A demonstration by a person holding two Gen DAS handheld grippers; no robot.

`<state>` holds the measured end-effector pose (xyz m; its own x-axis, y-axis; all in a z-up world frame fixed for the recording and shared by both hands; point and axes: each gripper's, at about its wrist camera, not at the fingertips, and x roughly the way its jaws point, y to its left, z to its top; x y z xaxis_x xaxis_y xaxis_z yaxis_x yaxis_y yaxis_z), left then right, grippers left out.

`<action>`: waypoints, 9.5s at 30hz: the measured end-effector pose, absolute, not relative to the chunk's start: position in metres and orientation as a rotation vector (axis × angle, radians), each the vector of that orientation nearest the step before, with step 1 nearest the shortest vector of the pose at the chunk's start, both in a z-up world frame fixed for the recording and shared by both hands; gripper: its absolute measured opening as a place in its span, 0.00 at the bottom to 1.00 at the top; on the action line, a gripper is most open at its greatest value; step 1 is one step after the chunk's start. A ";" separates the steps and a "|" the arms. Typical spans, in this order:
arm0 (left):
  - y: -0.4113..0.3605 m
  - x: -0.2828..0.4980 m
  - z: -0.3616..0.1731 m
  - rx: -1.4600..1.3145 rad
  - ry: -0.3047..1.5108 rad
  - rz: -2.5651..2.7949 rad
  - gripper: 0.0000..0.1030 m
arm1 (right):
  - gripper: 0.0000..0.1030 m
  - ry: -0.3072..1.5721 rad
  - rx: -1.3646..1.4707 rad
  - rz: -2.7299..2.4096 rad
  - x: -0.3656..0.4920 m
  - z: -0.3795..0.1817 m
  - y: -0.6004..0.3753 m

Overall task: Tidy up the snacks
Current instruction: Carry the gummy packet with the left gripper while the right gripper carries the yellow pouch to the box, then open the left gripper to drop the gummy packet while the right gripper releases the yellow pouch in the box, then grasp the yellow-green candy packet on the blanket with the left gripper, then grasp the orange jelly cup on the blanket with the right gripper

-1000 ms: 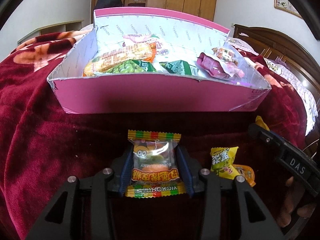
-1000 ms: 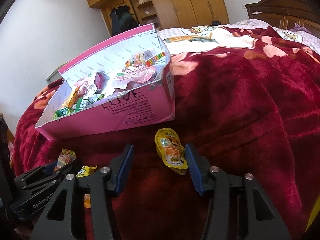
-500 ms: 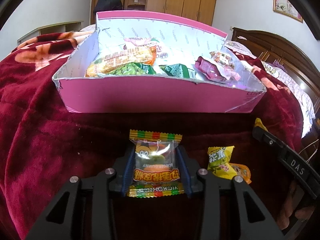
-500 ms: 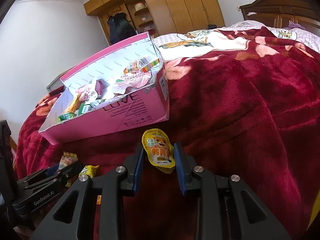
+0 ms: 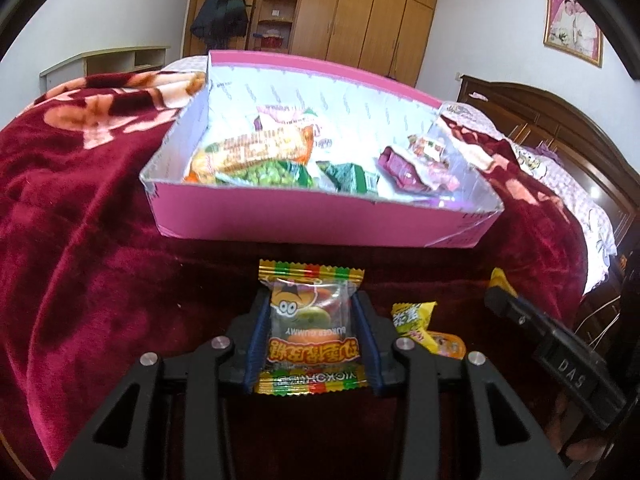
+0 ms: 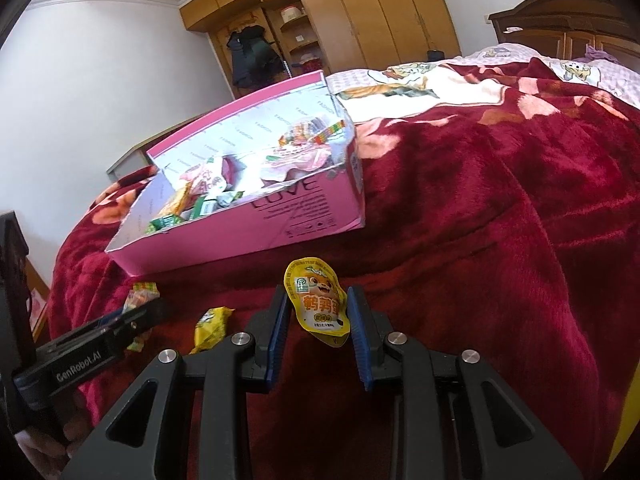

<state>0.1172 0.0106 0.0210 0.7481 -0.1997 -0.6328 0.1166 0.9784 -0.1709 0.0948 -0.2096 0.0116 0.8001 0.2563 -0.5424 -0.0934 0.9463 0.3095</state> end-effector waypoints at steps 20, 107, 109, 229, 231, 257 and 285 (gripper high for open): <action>0.023 0.134 0.072 -0.117 0.610 -0.148 0.40 | 0.29 0.581 0.222 0.315 0.094 0.049 -0.185; 0.048 0.237 0.060 -0.072 0.636 -0.044 0.62 | 0.41 0.567 0.155 0.346 0.170 0.072 -0.155; 0.050 0.232 0.063 -0.079 0.633 -0.043 0.62 | 0.41 0.564 0.160 0.347 0.167 0.073 -0.155; -0.018 0.112 0.020 -0.016 0.777 -0.127 0.26 | 0.45 0.668 0.212 0.284 0.066 0.008 -0.195; -0.013 0.111 0.019 -0.018 0.776 -0.104 0.26 | 0.45 0.671 0.202 0.291 0.066 0.009 -0.191; 0.013 0.111 0.001 -0.066 0.800 -0.092 0.26 | 0.45 0.739 0.116 0.349 0.096 -0.006 -0.144; 0.012 0.110 -0.001 -0.065 0.800 -0.093 0.26 | 0.41 0.705 0.157 0.343 0.084 -0.005 -0.152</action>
